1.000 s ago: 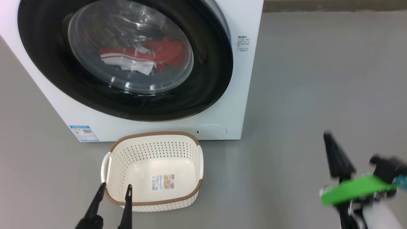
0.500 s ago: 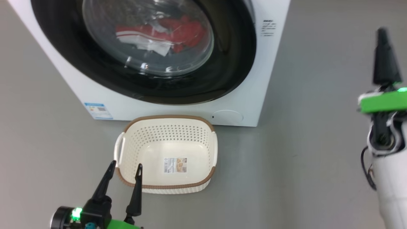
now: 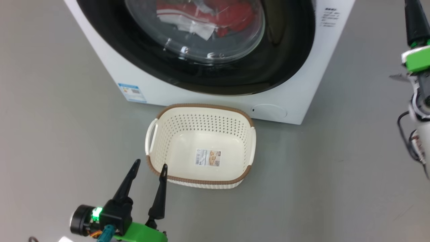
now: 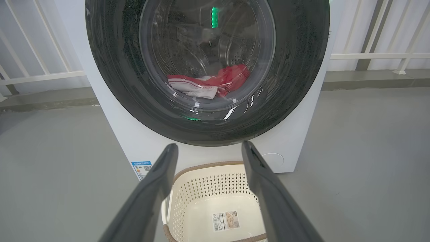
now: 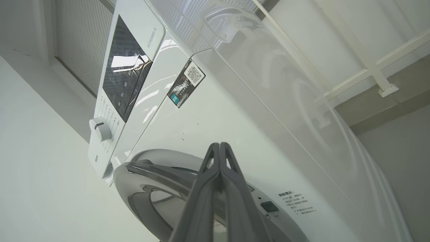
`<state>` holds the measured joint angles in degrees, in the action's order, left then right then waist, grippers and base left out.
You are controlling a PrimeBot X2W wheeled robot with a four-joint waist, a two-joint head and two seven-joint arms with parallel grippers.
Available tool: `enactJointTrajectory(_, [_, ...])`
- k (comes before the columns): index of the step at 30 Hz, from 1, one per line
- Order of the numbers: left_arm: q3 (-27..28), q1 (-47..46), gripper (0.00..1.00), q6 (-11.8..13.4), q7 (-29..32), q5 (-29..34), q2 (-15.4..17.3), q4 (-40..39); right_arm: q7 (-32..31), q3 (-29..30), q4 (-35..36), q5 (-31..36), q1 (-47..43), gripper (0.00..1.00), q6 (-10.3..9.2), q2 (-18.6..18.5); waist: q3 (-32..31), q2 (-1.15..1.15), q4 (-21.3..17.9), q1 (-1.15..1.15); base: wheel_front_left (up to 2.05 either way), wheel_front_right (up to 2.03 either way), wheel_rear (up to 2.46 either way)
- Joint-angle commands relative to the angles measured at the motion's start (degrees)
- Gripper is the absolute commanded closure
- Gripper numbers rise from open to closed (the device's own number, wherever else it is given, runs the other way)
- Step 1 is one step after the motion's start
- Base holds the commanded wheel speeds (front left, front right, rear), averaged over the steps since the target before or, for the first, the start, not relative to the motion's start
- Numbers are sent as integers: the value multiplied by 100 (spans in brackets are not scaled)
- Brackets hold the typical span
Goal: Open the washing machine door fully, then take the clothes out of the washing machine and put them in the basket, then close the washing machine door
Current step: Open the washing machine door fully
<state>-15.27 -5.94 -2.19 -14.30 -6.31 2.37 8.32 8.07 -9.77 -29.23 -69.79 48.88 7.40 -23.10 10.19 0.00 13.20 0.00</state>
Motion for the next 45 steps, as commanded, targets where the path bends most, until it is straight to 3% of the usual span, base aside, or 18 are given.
enactJointTrajectory(1, [143, -236, 0, 53, -70, -47, 52, -117, -109, -133, 111, -168, 149, 100, 9, -88, 157, 0, 155, 0, 0, 0, 0])
enactJointTrajectory(4, [44, -315, 0, 66, -70, -97, 52, -105, -773, -328, -19, -920, 446, 100, 9, -351, 289, 0, 271, 0, 0, 0, 0])
enactJointTrajectory(9, [-60, -419, 0, 75, -70, -139, 51, -94, -1837, -300, -306, -1848, 793, 100, 9, -485, 433, 0, 399, 0, 0, 0, 0])
enactJointTrajectory(18, [-271, -563, 0, 66, -70, -186, 51, -87, -3328, -116, -998, -2662, 1353, 100, 9, -556, 642, 0, 619, 0, 0, 0, 0])
enactJointTrajectory(25, [-353, -659, 0, 44, -70, -254, 51, -84, -3972, -141, -1607, -2785, 1784, 100, 9, -525, 872, 0, 741, 0, 0, 0, 0])
enactJointTrajectory(45, [-589, -1017, 0, 168, -70, -458, 51, -127, -4899, -352, -2622, -2694, 2832, 100, 9, -317, 1284, 0, 904, 0, 0, 0, 0])
